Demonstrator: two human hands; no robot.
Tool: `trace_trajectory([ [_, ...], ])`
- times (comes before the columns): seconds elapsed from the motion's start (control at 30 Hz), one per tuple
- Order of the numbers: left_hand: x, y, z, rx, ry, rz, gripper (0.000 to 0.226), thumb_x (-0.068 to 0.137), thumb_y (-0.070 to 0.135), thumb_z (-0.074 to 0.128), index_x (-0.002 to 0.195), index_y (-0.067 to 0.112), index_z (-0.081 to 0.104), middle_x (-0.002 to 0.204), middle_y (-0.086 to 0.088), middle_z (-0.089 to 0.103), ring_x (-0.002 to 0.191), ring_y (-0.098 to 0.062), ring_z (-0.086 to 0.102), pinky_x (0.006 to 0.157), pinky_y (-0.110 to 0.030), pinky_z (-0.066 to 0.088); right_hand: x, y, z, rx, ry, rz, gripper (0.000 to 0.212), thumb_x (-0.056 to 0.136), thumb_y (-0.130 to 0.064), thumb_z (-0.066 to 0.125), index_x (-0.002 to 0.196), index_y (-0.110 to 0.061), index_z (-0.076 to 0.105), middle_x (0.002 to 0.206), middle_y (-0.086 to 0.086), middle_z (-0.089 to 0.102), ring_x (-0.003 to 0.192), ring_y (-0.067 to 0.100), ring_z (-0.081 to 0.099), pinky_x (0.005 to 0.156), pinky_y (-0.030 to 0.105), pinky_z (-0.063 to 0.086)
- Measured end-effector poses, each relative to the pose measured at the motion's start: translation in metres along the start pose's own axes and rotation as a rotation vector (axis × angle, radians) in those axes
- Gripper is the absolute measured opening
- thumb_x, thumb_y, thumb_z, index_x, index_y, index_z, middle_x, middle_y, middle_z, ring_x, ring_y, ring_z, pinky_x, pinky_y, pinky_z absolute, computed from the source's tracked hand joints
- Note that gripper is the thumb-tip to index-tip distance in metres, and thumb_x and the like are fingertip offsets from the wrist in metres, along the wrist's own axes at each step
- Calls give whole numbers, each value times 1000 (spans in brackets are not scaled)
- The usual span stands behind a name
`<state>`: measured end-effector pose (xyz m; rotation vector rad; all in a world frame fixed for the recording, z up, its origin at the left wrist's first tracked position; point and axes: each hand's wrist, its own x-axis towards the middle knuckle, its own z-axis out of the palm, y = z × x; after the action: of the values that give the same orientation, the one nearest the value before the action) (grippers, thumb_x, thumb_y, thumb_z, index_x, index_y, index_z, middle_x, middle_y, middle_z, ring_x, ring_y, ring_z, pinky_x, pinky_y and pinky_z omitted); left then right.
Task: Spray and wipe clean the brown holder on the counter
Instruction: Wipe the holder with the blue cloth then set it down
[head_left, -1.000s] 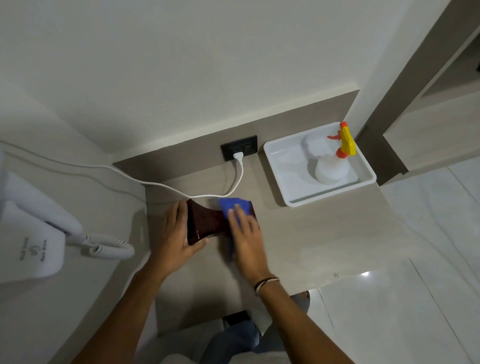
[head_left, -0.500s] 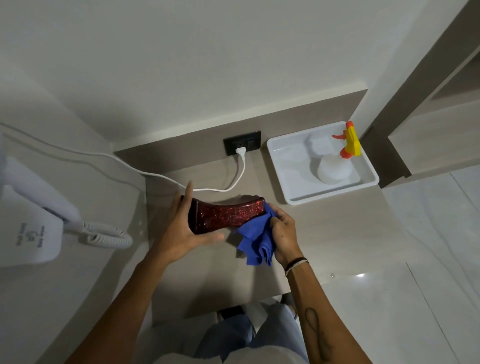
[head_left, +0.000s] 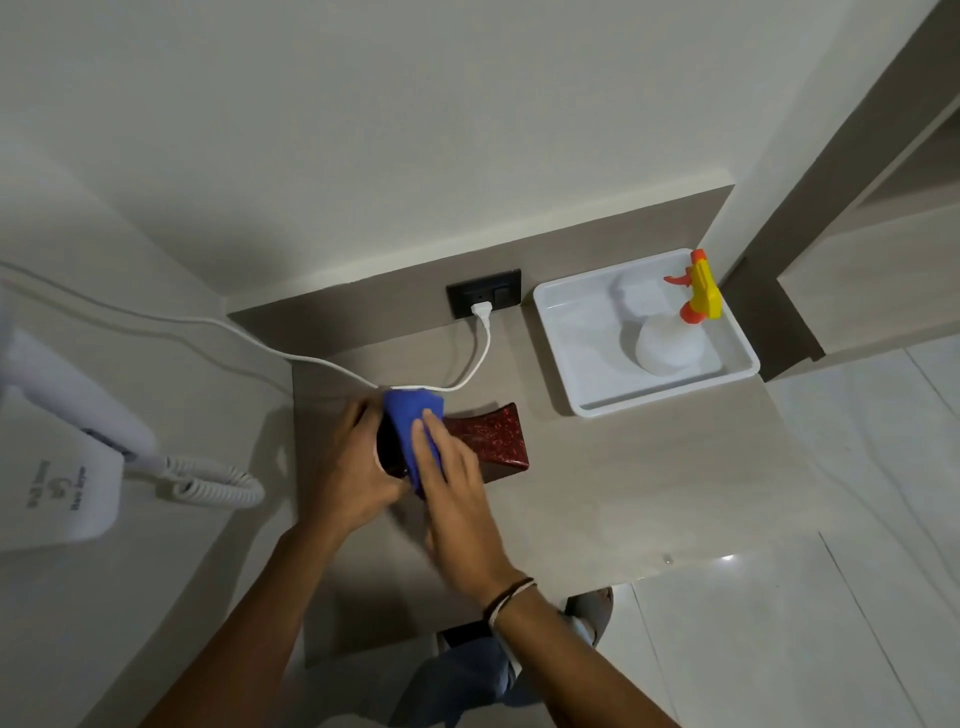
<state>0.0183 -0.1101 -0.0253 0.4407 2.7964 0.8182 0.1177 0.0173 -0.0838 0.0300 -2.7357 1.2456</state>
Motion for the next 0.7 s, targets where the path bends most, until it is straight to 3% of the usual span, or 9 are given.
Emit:
trace_trajectory([
  [0.1, -4, -1, -3, 24, -8, -25, 108, 61, 23, 97, 155, 9, 45, 147, -10, 50, 135, -28, 53, 110, -36, 47, 0, 42, -17, -260, -71, 279, 94, 94, 7, 53, 171, -17, 5, 179, 5, -9, 164, 34, 14, 136, 47, 21],
  [0.17, -7, 3, -2, 4, 3, -29, 110, 62, 23, 97, 157, 10, 43, 149, -8, 49, 136, -26, 51, 113, -35, 46, 4, 51, -29, -268, -31, 371, 90, 95, 11, 54, 171, -16, 13, 180, 8, 1, 163, 33, 17, 133, 47, 25],
  [0.27, -6, 7, -1, -1, 0, -27, 104, 59, 20, 96, 151, 9, 50, 143, -10, 54, 131, -28, 56, 106, -31, 47, 7, 8, -9, 52, 27, 141, 87, 90, 7, 52, 169, -20, 25, 178, 7, 17, 159, 31, 27, 132, 43, 29],
  [0.33, -6, 9, -2, -2, 4, -22, 95, 55, 18, 93, 143, 11, 57, 134, -7, 58, 123, -27, 61, 98, -25, 45, -2, -9, -2, 116, 4, -4, 95, 85, 1, 48, 170, -25, 17, 179, 4, 12, 158, 27, 27, 133, 31, 24],
  [0.37, -7, 8, -4, 9, 8, -24, 95, 54, 19, 93, 142, 11, 58, 133, -7, 58, 122, -27, 61, 98, -25, 45, -2, -1, -6, 107, -4, -25, 99, 83, 3, 53, 170, -23, 16, 180, 5, 10, 158, 28, 27, 132, 31, 25],
  [0.47, -11, 9, -8, 33, 41, -33, 105, 56, 21, 96, 151, 11, 52, 139, -9, 55, 126, -29, 59, 104, -34, 50, -4, 43, -32, -137, -48, 249, 96, 87, 14, 59, 169, -15, 20, 179, 8, 8, 161, 33, 22, 133, 46, 27],
  [0.53, -11, 15, -7, 36, 46, -37, 107, 57, 22, 96, 153, 12, 50, 140, -9, 55, 128, -31, 58, 106, -41, 52, 1, 46, -41, -116, -24, 409, 86, 92, 14, 53, 168, -14, 25, 178, 9, 16, 161, 32, 23, 131, 46, 29],
  [0.6, -7, 20, -4, 30, 38, -40, 105, 57, 21, 96, 151, 11, 51, 140, -11, 57, 127, -32, 59, 105, -43, 53, 10, 19, -27, 13, 5, 262, 80, 94, 2, 50, 169, -17, 26, 176, 9, 24, 157, 30, 29, 131, 44, 32],
  [0.7, -5, 21, -2, 13, 23, -70, 100, 56, 19, 95, 147, 10, 53, 137, -10, 58, 123, -30, 61, 98, -31, 48, 7, -5, -5, 45, -5, 38, 87, 93, -11, 43, 171, -24, 10, 179, 4, 11, 155, 28, 30, 132, 32, 25],
])
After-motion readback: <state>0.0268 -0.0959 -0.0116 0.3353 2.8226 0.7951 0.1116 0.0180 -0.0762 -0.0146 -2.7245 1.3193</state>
